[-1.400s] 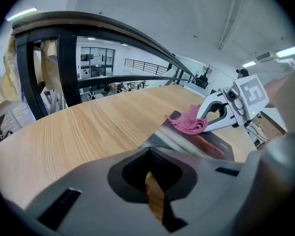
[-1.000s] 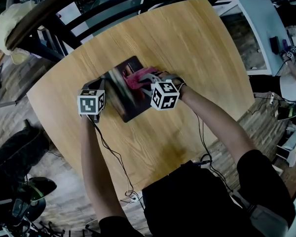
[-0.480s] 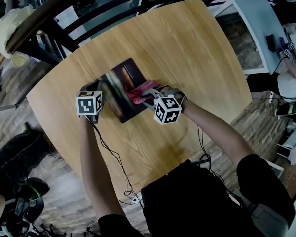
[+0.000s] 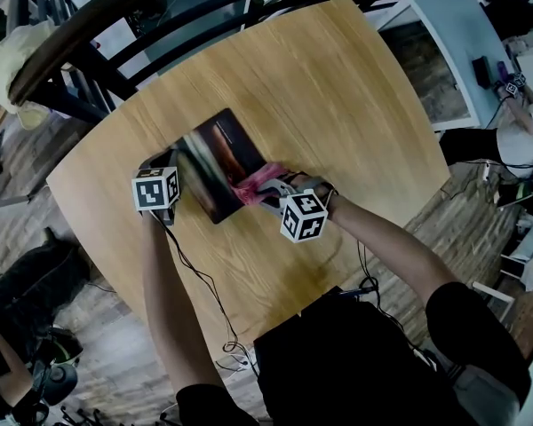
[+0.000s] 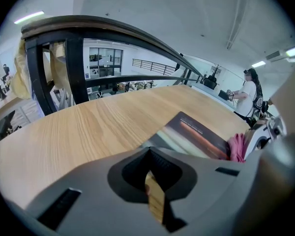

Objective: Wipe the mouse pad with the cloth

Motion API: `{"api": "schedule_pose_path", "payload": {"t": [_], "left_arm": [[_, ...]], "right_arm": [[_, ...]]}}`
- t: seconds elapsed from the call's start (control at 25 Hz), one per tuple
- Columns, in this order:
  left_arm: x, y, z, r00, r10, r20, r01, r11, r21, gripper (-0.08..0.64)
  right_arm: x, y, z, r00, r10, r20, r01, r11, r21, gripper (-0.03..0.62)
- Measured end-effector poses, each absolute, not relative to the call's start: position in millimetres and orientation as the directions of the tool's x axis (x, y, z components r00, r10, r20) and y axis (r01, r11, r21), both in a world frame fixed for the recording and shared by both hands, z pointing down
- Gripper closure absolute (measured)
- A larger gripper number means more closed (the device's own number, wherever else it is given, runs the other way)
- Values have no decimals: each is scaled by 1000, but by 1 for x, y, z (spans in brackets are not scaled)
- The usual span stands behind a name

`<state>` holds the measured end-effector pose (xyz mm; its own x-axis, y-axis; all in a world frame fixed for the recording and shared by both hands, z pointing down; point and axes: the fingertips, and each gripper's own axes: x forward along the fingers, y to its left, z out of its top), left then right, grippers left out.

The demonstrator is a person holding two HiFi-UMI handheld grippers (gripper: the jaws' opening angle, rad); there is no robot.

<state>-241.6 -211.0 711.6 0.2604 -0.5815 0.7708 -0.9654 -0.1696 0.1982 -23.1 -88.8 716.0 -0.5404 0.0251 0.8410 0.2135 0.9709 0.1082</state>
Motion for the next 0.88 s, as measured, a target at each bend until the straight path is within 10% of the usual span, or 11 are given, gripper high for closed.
{"api": "schedule_pose_path", "payload": {"t": [0.56,0.88], "left_arm": [[-247,-209,715,240,-600,763,-962,-42,269,537],[-246,-213,689,245,-706,664,-919,50,392,537]], "right_arm": [[13,-27,719,-522,64,851,193,980,45,537],[13,-54,673,-680,-34,733,-76,997,-24,537]]}}
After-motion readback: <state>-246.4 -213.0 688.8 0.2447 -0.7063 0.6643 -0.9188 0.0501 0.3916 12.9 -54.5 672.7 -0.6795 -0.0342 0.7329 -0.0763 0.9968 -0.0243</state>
